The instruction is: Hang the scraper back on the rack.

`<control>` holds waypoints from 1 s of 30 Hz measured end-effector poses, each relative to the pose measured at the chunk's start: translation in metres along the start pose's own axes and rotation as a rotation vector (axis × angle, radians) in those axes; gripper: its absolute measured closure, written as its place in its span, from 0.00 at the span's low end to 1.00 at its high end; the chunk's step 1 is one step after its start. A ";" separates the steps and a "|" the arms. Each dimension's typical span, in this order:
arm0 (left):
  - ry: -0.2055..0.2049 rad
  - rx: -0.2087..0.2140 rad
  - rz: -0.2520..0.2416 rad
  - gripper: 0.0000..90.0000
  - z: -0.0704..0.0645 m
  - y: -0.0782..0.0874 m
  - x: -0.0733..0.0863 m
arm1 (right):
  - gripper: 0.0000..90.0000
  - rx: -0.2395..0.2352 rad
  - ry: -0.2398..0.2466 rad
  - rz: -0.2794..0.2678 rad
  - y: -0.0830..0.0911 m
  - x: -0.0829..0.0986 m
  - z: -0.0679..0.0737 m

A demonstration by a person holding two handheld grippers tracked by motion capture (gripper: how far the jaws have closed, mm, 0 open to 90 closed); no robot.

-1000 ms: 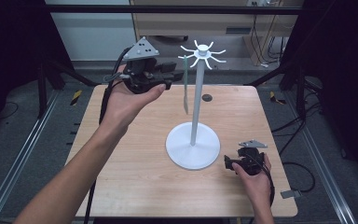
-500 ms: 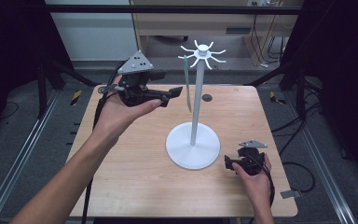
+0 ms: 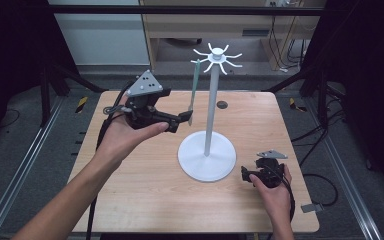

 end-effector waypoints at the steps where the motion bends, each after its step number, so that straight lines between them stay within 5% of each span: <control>1: 0.001 0.000 0.002 0.10 0.000 0.001 0.003 | 0.09 0.000 0.004 -0.001 0.000 0.000 0.000; 12: -0.002 0.008 0.021 0.09 -0.005 0.017 0.036 | 0.09 0.003 0.000 0.005 0.000 0.001 -0.001; 16: -0.042 -0.018 0.020 0.09 -0.001 0.020 0.047 | 0.09 0.002 0.001 0.011 -0.001 0.001 0.000; 30: -0.008 -0.037 0.072 0.07 0.006 0.017 0.097 | 0.08 0.005 -0.002 0.009 0.000 0.002 -0.001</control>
Point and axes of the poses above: each handheld gripper's, and its own axes: y roughly backward along the jaws, x roughly out of its underside, z roughly to its left, the point moved 8 cm from there along -y, roughly forward along the jaws, and after that the axes turned 1 degree about y, right-handed, at the moved point
